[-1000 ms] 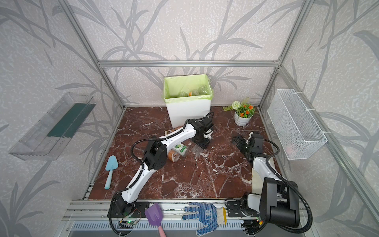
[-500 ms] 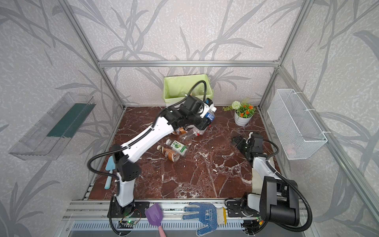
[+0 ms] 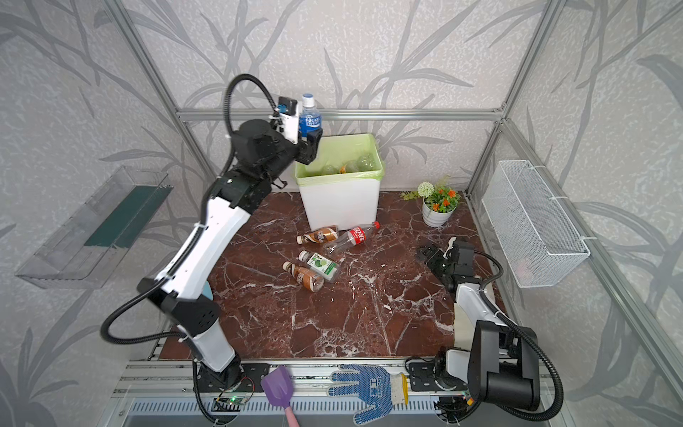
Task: Throw the plastic bottles in the bin
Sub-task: 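Lift the Pocari Sweat bottle with the left gripper and release it into the bin, then withdraw the left gripper while the right gripper grasps the Coca-Cola bottle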
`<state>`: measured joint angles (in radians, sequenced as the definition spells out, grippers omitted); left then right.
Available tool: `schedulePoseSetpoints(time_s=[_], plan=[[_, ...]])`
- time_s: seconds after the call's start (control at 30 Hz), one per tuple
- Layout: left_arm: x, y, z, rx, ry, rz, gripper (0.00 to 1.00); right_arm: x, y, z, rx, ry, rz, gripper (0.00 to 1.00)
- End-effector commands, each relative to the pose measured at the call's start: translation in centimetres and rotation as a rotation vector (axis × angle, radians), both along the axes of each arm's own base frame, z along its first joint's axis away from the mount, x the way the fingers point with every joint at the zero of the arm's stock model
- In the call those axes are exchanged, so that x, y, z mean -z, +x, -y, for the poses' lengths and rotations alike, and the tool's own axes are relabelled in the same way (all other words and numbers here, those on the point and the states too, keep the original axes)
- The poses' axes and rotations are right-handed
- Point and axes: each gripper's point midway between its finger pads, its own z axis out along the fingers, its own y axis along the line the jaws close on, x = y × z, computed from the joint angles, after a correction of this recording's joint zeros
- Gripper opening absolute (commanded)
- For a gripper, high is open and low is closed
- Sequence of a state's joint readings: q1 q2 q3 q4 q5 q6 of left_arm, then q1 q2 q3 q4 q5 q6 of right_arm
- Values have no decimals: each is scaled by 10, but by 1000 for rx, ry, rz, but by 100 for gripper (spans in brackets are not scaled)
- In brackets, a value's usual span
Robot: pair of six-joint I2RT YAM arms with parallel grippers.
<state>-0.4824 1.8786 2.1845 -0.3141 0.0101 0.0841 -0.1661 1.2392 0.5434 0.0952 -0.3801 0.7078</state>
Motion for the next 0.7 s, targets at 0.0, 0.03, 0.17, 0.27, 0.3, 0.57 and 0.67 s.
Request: schedulePoseSetpoints(time_s=[0.0,0.03,0.17,0.27,0.3,0.57,0.67], plan=[[86,31,10,-9,72,-231,75,-25,5,0,-18,-16,59,98],[81,32,8,-19,73,-225,82,-27,4,0,-23,-20,61,98],[39,17,-2,-30,31,-111,99,-27,-1,4,-3,-41,50,99],[17,-3,-12,-34,-13,-22,99,-23,-2,5,25,-20,29,99],[15,-11,-15,-30,-23,-8,99,-23,-1,4,27,-6,30,98],[33,-52,-43,-65,-25,-16,99,-28,19,-23,30,98,27,99],[56,-61,-57,-110,0,-47,99,-28,29,-44,26,131,25,99]])
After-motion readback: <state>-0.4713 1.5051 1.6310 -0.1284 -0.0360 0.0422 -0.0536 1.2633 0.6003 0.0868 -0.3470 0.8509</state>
